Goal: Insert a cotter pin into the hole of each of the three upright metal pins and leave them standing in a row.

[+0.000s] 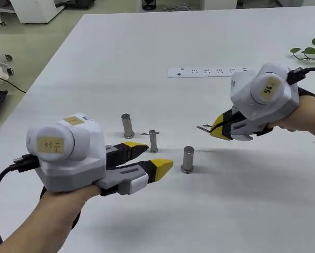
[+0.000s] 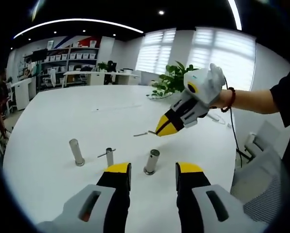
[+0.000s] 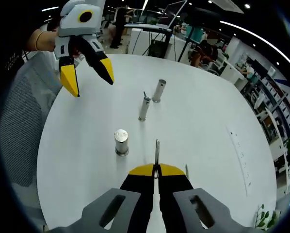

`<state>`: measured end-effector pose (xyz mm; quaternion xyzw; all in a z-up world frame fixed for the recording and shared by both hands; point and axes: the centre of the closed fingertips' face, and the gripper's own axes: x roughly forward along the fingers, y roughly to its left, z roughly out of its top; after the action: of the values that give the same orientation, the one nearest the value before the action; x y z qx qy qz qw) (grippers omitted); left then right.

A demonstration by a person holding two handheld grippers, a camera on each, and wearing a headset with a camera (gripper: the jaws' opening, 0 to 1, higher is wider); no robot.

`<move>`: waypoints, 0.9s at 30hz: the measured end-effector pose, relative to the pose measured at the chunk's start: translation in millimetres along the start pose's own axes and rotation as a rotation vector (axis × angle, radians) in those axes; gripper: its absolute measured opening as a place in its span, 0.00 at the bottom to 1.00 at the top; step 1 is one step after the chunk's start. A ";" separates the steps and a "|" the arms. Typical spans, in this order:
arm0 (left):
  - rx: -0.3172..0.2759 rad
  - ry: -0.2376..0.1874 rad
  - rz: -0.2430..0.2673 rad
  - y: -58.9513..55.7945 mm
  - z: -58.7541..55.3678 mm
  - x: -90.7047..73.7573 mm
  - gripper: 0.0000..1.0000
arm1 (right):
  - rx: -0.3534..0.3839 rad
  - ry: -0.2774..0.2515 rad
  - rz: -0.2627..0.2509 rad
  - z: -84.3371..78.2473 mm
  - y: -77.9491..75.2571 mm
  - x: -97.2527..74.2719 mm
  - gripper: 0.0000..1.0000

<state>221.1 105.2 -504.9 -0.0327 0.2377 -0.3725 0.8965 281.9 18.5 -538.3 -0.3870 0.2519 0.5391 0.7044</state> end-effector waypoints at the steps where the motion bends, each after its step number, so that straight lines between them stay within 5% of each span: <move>1: -0.001 -0.001 -0.006 -1.0 2.1 2.2 0.35 | -0.013 -0.008 0.000 3.1 2.2 -2.2 0.00; 13: 0.005 0.070 -0.053 -14.8 5.2 22.2 0.28 | -0.112 -0.055 0.015 21.8 21.7 -12.5 0.00; 27: -0.181 0.049 -0.109 -20.5 15.1 27.9 0.17 | -0.205 -0.117 0.033 47.5 41.8 -17.4 0.00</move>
<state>231.5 69.6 -497.9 -0.1172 0.2898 -0.3985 0.8623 234.0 52.5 -509.0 -0.4206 0.1605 0.5953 0.6655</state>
